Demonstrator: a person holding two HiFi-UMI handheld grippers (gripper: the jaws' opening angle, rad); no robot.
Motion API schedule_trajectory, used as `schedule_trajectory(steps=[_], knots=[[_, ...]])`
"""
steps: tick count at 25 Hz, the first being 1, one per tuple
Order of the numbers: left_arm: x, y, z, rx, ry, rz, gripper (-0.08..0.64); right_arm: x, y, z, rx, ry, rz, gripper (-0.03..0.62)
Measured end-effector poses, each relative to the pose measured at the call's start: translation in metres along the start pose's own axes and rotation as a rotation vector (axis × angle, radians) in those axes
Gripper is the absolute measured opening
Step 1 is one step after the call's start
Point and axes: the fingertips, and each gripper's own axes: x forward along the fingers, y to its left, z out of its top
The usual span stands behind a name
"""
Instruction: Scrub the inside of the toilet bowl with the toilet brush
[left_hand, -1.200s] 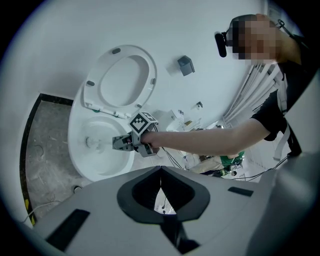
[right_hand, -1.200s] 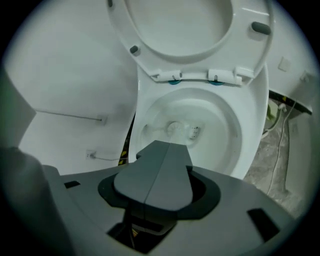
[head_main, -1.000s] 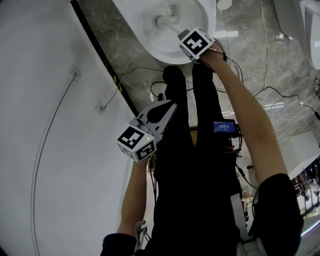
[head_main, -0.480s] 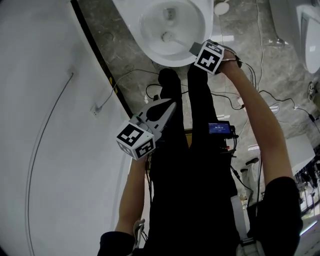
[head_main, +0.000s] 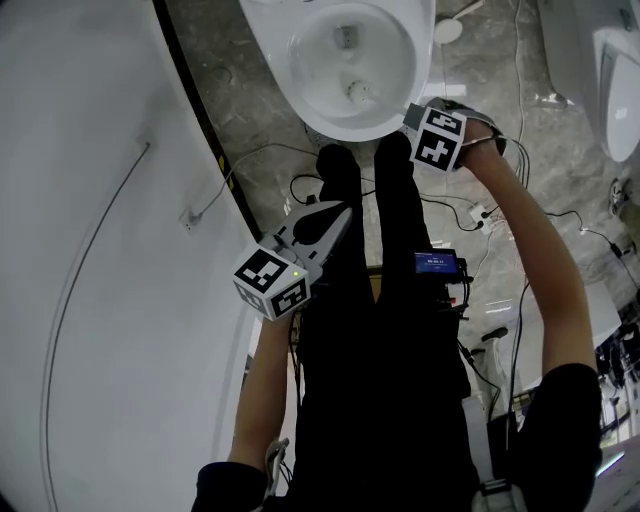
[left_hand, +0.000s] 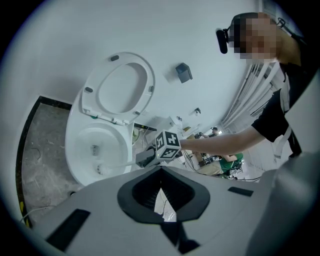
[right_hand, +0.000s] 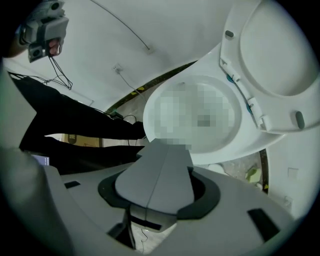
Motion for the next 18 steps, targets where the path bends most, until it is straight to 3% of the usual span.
schedule_trajectory(steps=[6,11,18], knots=[[-0.006,0.005,-0.004,-0.01,-0.005,0.01,0.009,0.001,-0.025,-0.008,-0.111,0.112,-0.141,0.21],[-0.009,0.01,-0.006,-0.016,-0.001,0.018,0.008,0.003,-0.047,-0.007,-0.209,0.199,-0.305,0.21],[-0.012,0.012,-0.006,-0.016,-0.002,0.022,0.009,-0.002,-0.077,-0.01,-0.324,0.248,-0.488,0.209]])
